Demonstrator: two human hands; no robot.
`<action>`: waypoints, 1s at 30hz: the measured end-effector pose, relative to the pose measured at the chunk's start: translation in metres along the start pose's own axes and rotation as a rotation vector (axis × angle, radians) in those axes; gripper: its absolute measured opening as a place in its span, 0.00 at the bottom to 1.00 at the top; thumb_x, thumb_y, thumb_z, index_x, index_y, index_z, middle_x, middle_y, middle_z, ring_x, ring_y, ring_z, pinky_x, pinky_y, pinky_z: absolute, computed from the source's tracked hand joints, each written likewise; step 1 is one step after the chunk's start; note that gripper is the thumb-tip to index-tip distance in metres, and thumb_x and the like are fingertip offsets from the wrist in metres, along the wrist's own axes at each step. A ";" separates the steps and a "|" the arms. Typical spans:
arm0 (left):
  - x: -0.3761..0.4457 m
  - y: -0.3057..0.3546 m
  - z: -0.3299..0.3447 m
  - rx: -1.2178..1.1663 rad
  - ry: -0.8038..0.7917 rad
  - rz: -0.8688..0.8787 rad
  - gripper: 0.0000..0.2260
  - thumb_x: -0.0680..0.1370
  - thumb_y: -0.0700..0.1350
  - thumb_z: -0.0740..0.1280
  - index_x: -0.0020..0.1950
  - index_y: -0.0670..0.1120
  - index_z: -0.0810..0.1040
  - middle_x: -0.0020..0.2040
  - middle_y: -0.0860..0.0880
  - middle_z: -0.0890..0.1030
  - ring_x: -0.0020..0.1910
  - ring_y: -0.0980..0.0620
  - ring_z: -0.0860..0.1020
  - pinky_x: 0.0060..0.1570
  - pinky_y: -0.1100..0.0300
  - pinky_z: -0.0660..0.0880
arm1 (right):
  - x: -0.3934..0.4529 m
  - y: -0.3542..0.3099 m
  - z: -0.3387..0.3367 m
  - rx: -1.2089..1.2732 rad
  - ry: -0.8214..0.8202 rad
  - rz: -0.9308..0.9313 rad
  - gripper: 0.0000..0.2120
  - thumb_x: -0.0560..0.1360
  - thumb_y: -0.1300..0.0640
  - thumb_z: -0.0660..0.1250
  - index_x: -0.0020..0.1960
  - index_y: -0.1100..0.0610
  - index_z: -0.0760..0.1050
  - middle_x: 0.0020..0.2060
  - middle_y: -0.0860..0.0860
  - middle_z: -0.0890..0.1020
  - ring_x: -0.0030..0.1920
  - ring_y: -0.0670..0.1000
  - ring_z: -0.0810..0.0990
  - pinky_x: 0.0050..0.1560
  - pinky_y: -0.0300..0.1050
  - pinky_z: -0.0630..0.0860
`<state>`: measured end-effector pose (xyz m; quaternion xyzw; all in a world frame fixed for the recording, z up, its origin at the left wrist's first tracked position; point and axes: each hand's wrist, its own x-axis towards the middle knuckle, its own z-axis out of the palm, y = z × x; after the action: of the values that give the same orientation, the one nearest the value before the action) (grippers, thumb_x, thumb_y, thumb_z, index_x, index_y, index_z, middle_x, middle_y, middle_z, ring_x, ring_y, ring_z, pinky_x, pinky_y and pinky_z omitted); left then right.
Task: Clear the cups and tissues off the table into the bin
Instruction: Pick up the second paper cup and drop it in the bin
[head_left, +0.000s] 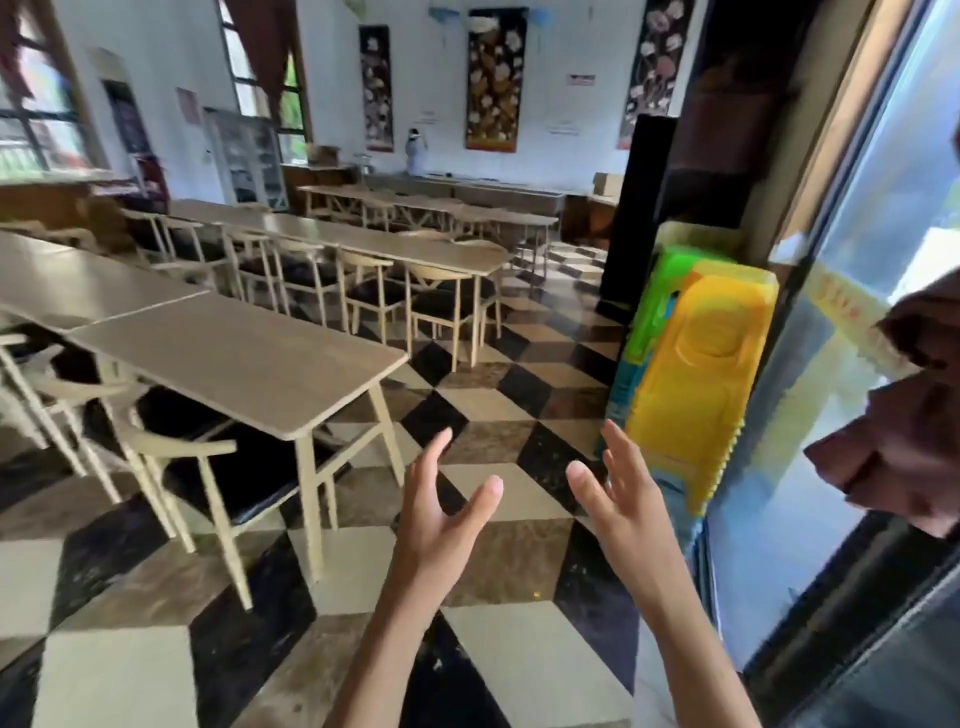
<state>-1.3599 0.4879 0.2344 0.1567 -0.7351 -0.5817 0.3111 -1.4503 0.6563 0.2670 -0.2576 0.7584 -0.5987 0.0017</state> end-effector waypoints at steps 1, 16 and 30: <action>-0.009 -0.001 -0.021 0.019 0.049 -0.009 0.34 0.66 0.72 0.66 0.70 0.72 0.61 0.76 0.64 0.61 0.71 0.64 0.61 0.61 0.62 0.62 | -0.003 -0.006 0.018 0.012 -0.054 -0.025 0.41 0.70 0.31 0.65 0.78 0.42 0.56 0.77 0.41 0.62 0.75 0.42 0.61 0.72 0.46 0.64; -0.263 0.009 -0.418 0.155 0.959 -0.075 0.28 0.70 0.61 0.73 0.67 0.68 0.67 0.70 0.61 0.67 0.64 0.75 0.67 0.48 0.82 0.68 | -0.205 -0.176 0.387 0.332 -0.892 -0.199 0.38 0.70 0.36 0.65 0.77 0.42 0.60 0.74 0.38 0.65 0.74 0.41 0.63 0.74 0.45 0.65; -0.532 0.027 -0.679 0.369 1.511 -0.224 0.33 0.66 0.70 0.69 0.70 0.66 0.65 0.63 0.68 0.66 0.68 0.56 0.67 0.64 0.57 0.64 | -0.483 -0.325 0.653 0.456 -1.465 -0.229 0.32 0.76 0.43 0.67 0.77 0.44 0.60 0.77 0.44 0.64 0.76 0.44 0.62 0.74 0.50 0.65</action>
<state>-0.5194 0.2955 0.2021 0.6320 -0.3889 -0.2140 0.6352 -0.7020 0.2045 0.2301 -0.6579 0.3906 -0.4134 0.4936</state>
